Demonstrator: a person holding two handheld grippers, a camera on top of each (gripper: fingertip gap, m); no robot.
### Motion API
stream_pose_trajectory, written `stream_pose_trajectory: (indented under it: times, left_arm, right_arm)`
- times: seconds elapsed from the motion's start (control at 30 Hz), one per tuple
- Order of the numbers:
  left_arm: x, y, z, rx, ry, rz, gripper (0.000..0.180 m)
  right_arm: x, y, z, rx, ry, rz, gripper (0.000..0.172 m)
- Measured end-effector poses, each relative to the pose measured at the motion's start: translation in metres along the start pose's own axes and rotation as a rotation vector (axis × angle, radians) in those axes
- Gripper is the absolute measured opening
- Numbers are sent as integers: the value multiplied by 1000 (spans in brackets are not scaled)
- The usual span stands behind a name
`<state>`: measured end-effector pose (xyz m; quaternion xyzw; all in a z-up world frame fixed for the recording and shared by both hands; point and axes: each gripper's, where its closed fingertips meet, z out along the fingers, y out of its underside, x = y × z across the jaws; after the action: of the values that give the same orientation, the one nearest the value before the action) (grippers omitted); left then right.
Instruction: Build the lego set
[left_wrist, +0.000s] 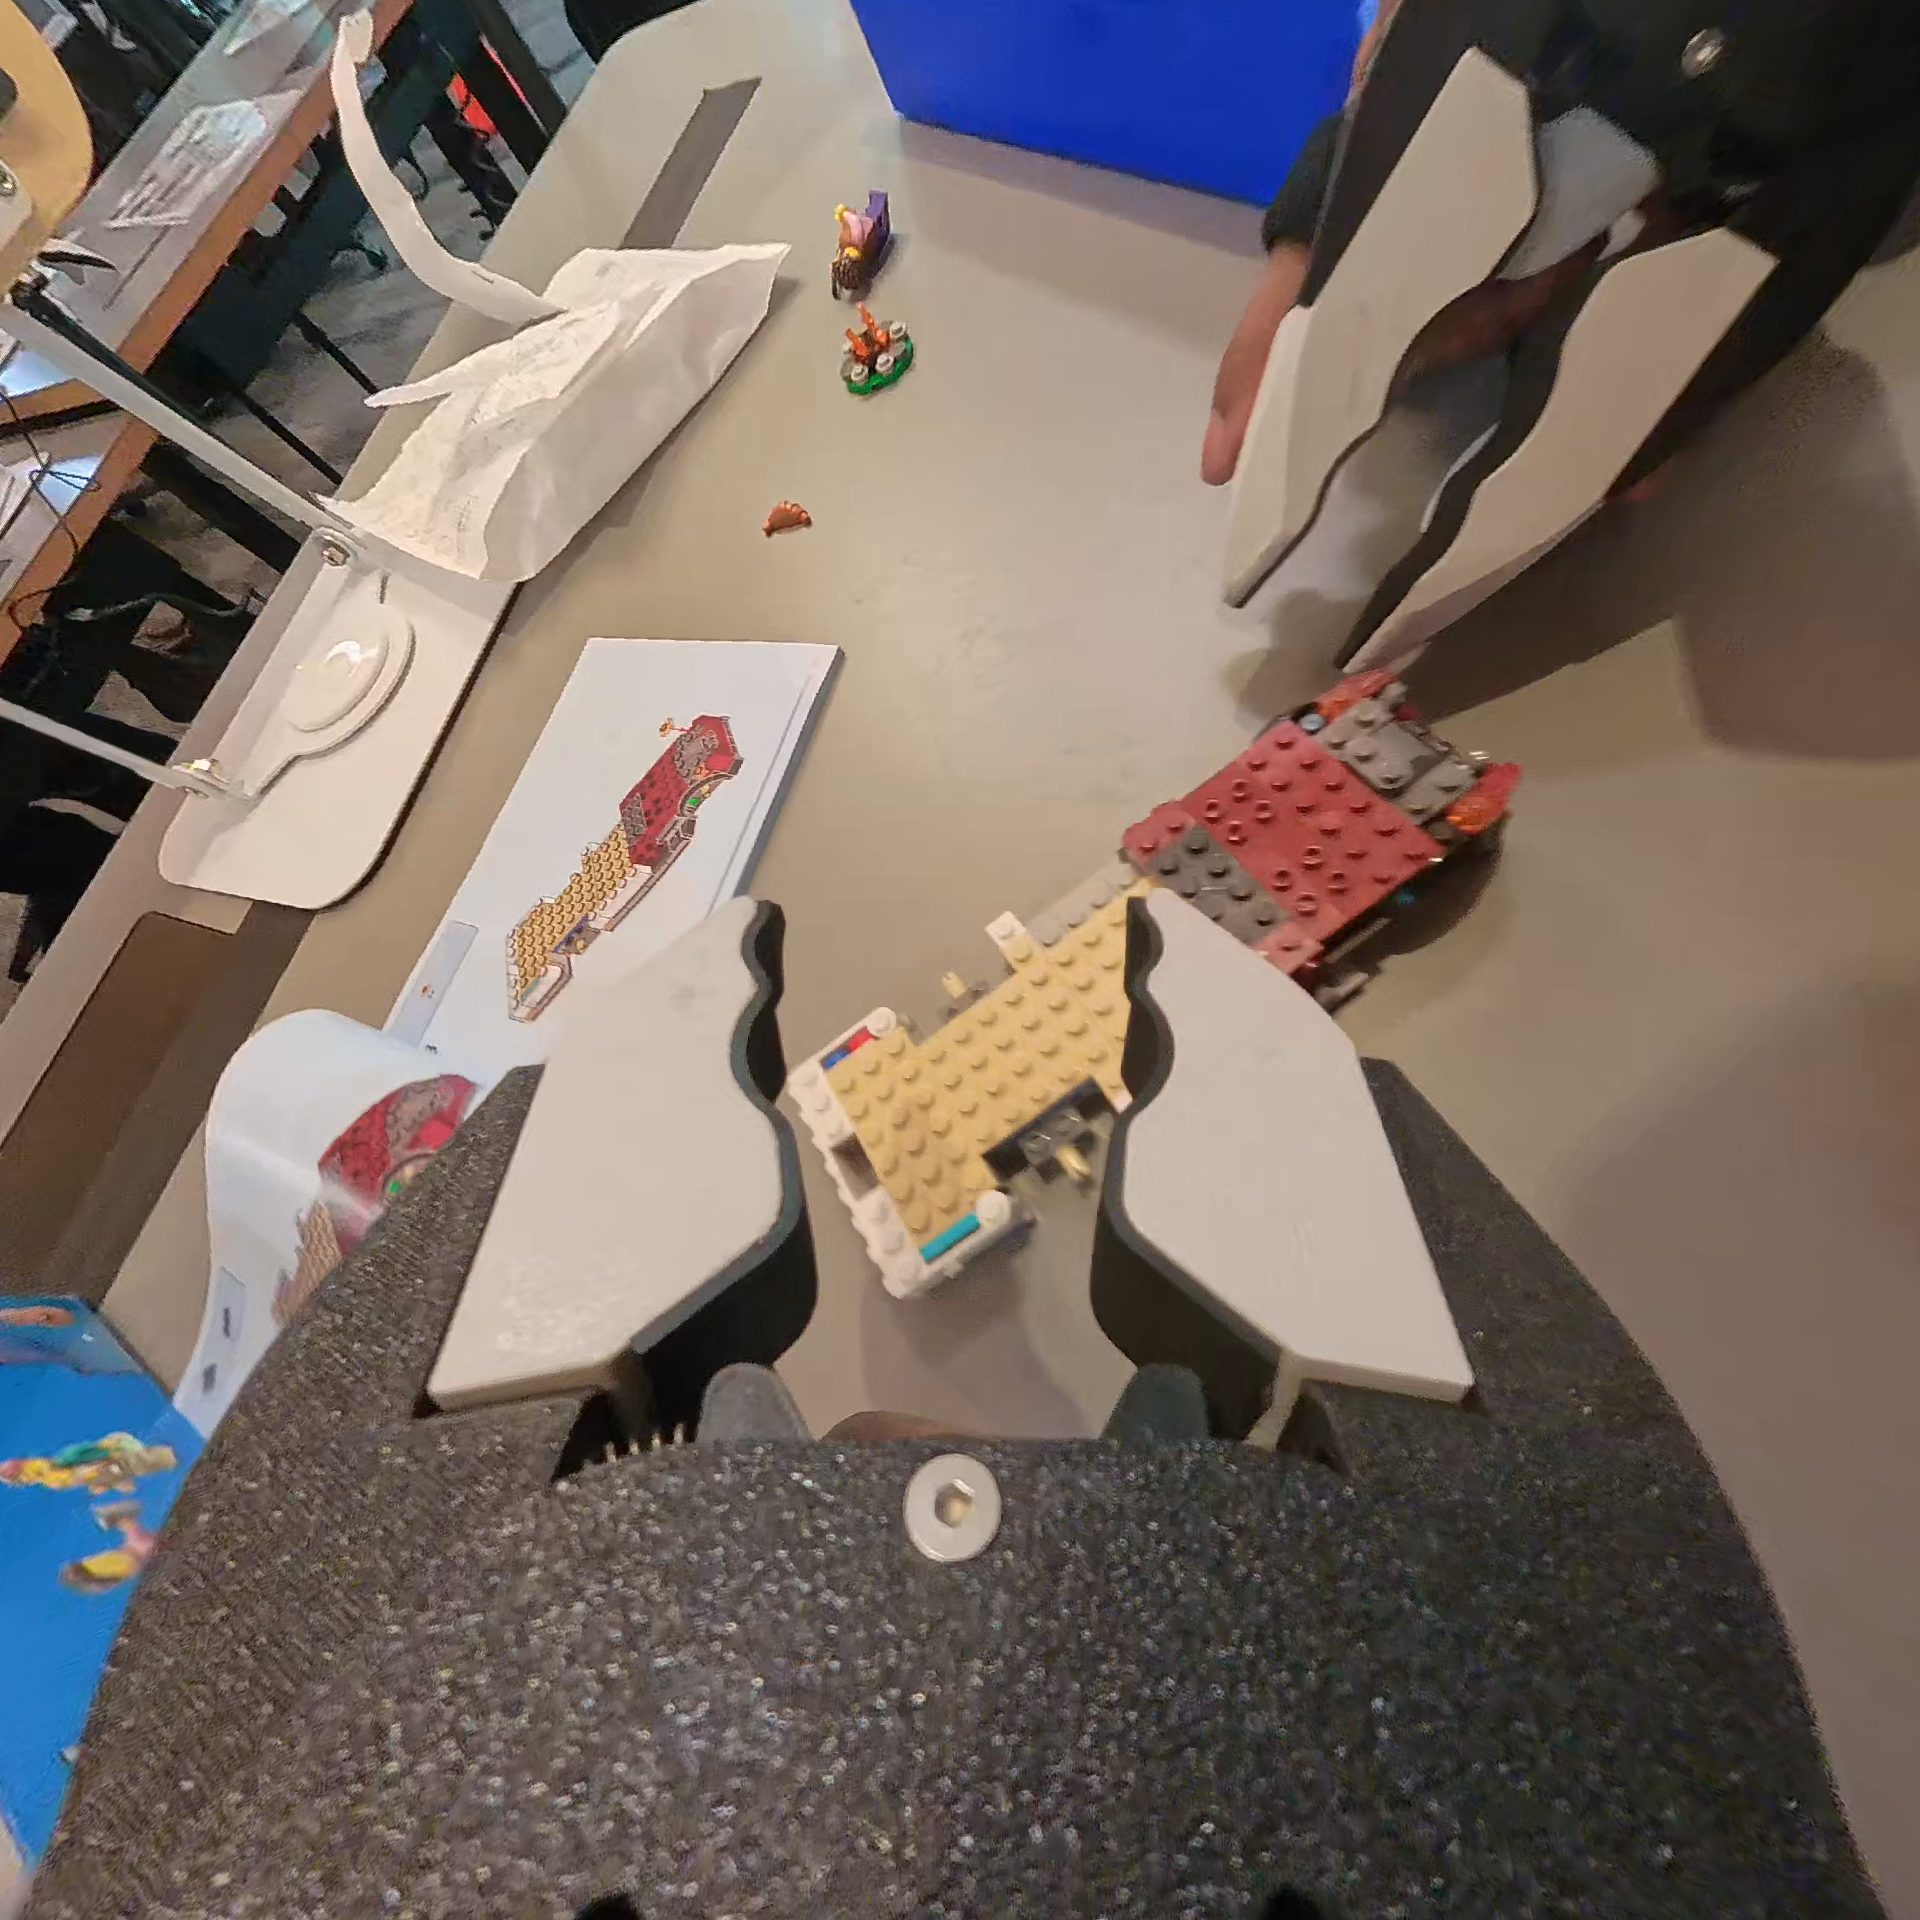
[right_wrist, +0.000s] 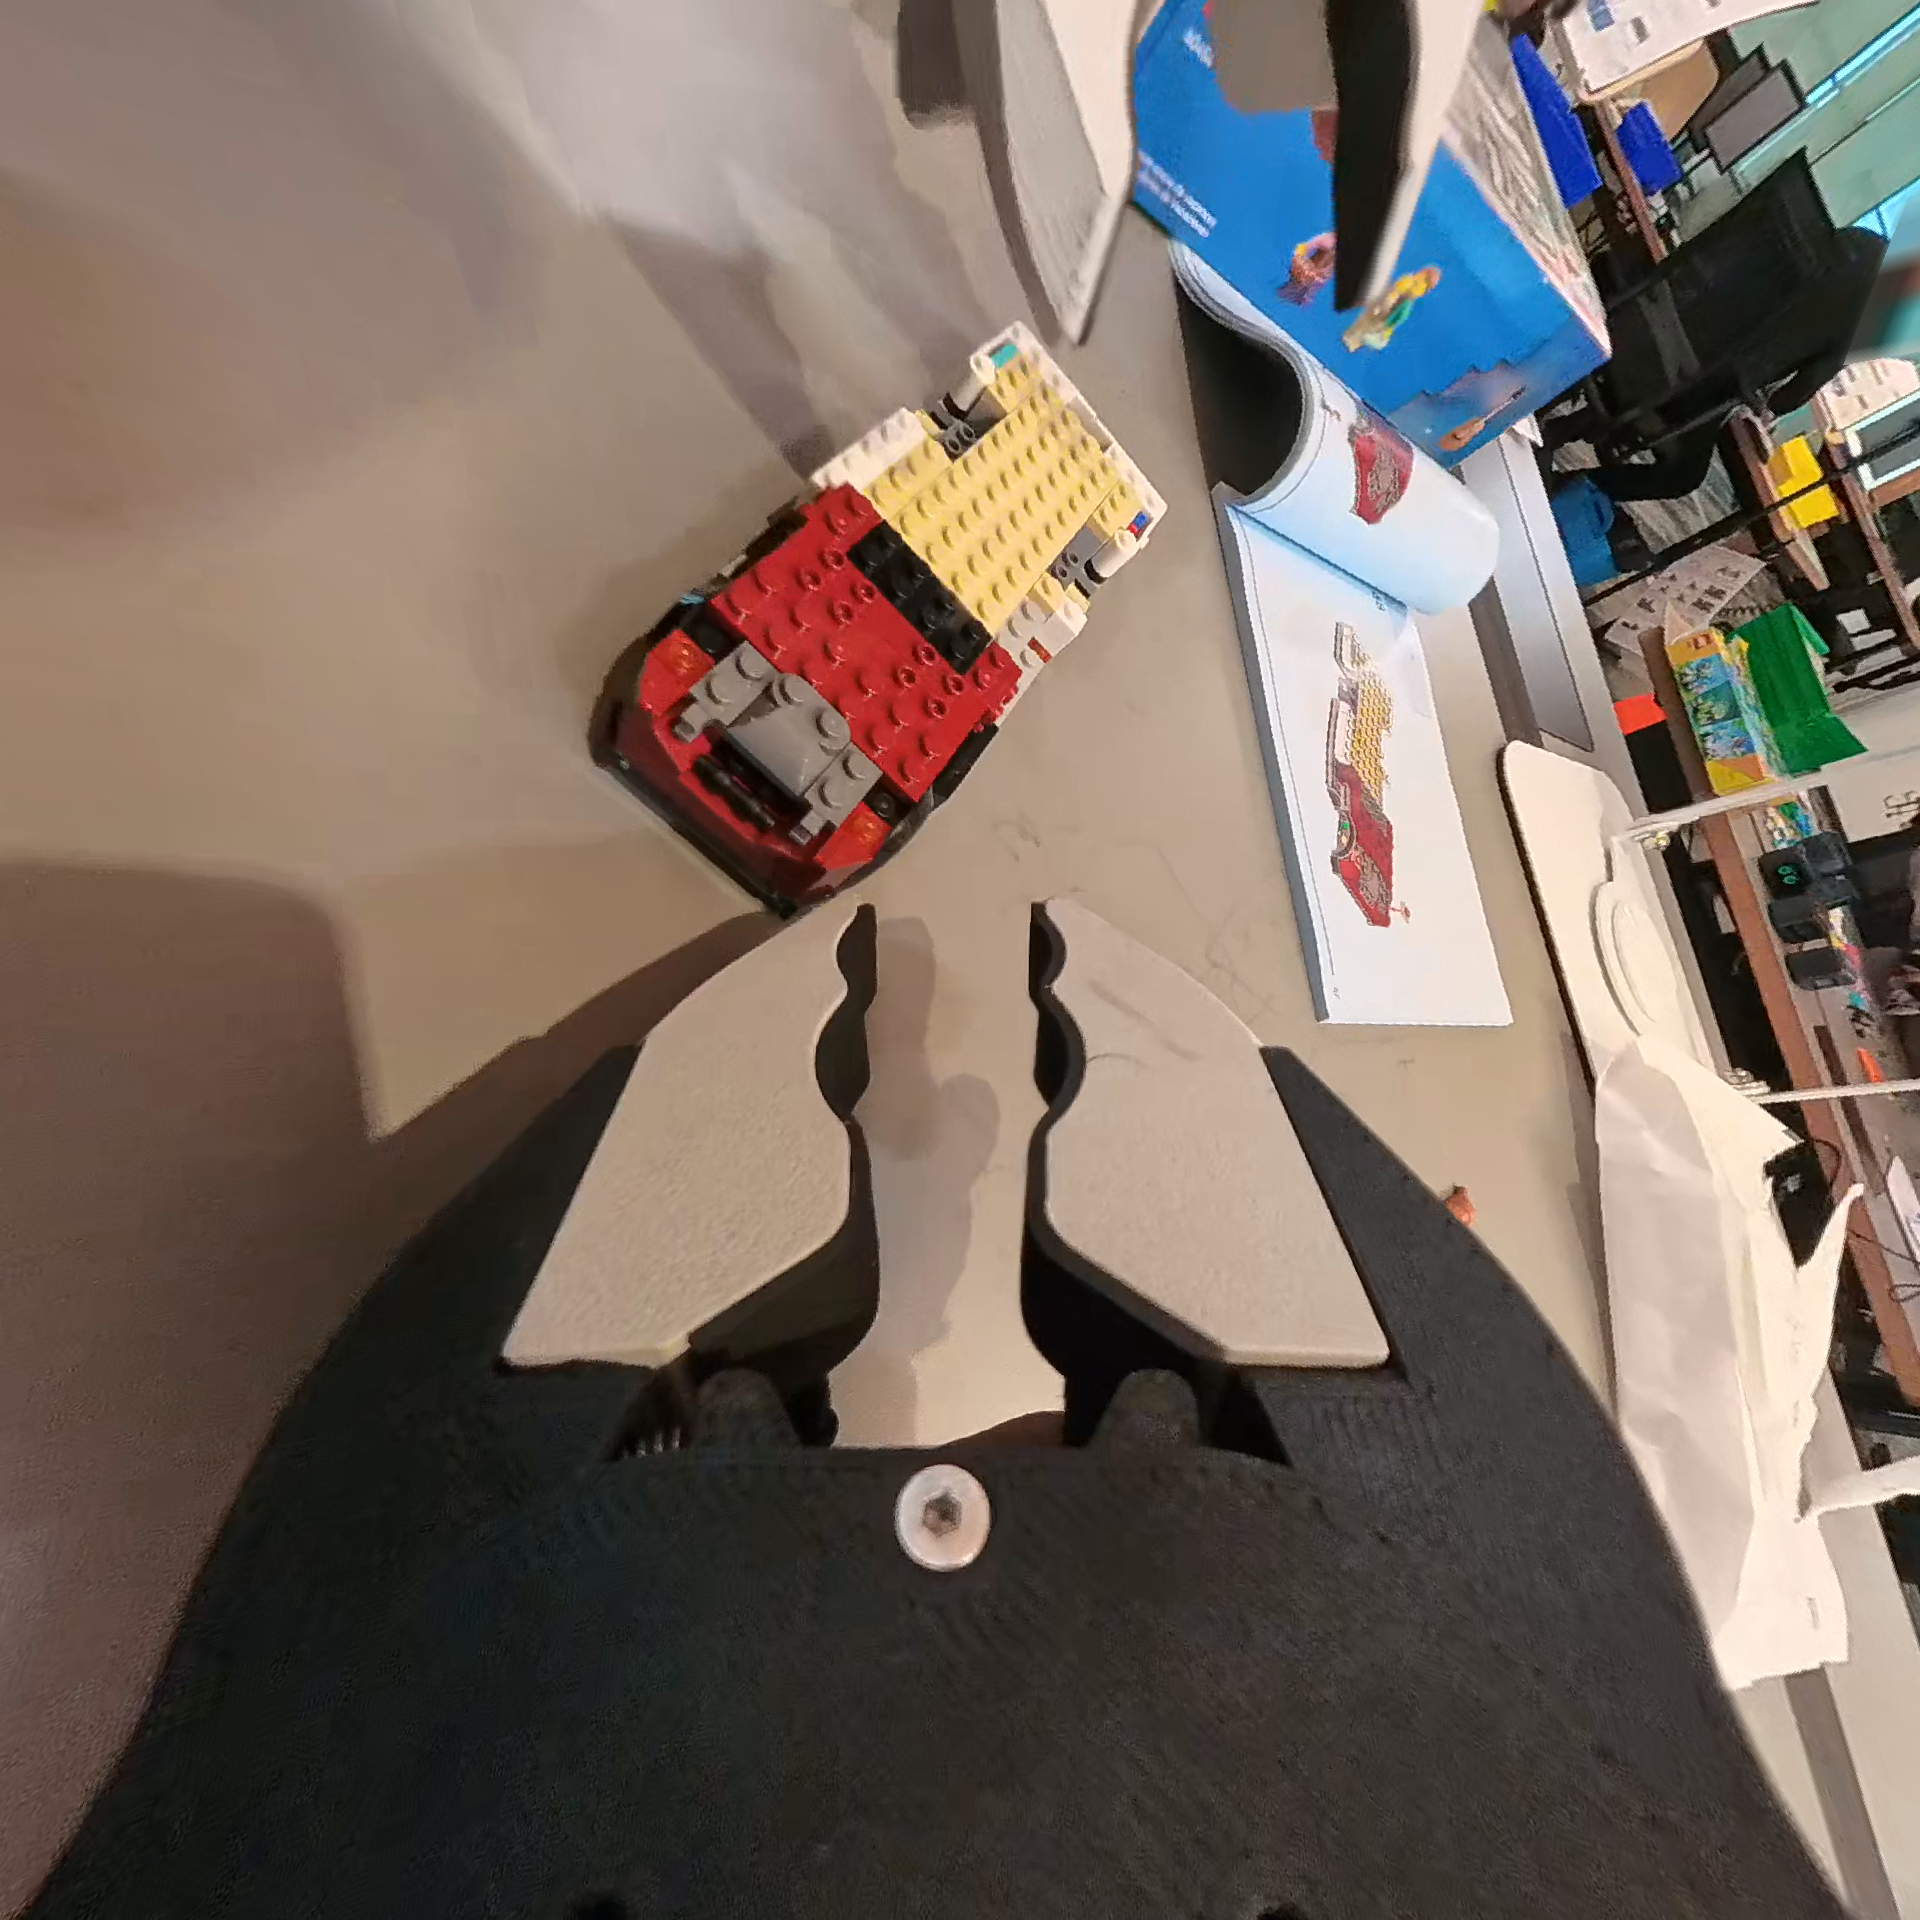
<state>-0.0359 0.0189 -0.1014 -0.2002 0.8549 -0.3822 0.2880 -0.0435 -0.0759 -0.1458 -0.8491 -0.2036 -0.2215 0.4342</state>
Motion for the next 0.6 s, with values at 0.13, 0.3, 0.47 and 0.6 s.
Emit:
stream_pose_trajectory:
  times: [0.13,0.3,0.47,0.6]
  left_arm:
    - [23,3,-24,52,-29,-71,61]
    - [46,26,-45,12,-103,-133,60]
    - [58,40,-53,-2,-162,-186,60]
    - [65,45,-54,11,-182,-199,60]
  right_arm:
    - [-9,-11,-5,34,-29,17,29]
    - [-14,-24,-8,22,22,20,28]
    - [-26,-38,-7,15,-5,131,34]
    - [-37,-47,3,-20,-47,235,54]
